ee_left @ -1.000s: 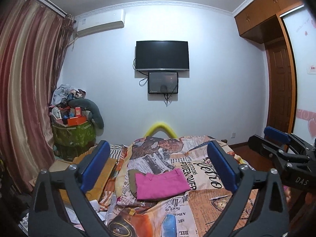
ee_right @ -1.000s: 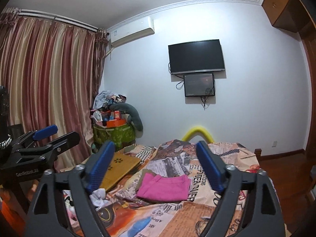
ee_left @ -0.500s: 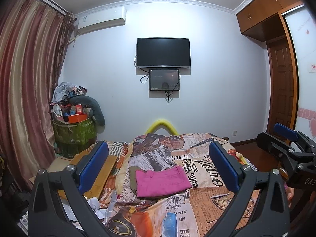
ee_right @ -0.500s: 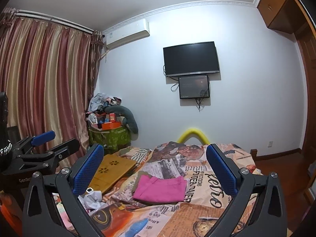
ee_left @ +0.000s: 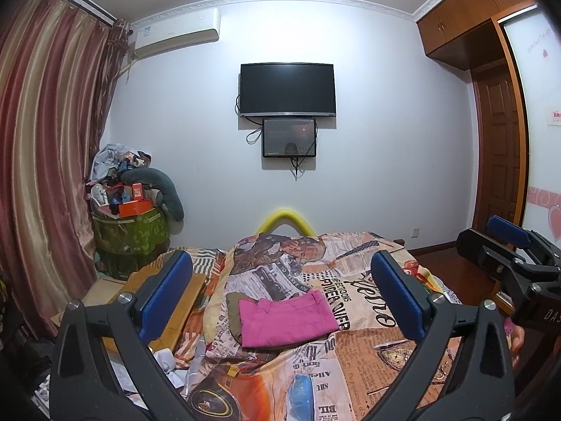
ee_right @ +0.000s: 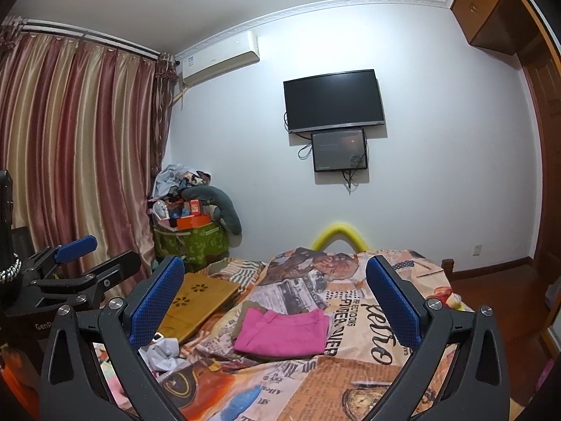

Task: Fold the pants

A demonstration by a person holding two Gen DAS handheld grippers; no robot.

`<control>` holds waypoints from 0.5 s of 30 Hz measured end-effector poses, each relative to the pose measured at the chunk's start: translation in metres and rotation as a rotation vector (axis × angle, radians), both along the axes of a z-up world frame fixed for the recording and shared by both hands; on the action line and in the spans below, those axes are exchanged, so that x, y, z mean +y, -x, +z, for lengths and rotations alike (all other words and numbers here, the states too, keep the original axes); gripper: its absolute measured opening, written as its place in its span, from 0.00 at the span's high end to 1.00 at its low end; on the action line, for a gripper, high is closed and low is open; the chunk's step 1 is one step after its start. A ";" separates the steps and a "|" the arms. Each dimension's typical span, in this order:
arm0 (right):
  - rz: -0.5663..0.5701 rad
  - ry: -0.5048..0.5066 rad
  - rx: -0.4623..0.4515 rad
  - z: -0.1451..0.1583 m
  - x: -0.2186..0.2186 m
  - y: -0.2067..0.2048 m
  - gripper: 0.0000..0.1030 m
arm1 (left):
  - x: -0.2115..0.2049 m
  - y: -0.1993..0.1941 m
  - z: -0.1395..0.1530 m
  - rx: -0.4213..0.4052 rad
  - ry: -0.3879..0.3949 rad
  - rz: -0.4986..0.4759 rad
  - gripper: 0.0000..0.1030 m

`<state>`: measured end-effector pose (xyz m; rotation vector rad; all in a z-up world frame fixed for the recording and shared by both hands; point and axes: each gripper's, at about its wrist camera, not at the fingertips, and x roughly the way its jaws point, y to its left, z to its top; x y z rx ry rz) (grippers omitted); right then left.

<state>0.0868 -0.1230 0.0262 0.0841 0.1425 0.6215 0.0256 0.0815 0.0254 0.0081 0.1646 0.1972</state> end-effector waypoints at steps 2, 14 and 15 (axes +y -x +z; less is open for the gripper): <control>0.000 0.000 0.001 0.000 0.000 0.000 0.00 | 0.000 -0.001 -0.001 0.003 -0.001 -0.001 0.00; -0.006 0.000 0.008 0.002 -0.001 0.001 0.00 | 0.001 -0.003 -0.004 0.011 0.005 -0.007 0.00; -0.007 -0.001 0.008 0.002 -0.001 0.001 0.00 | 0.001 -0.003 -0.005 0.011 0.005 -0.007 0.00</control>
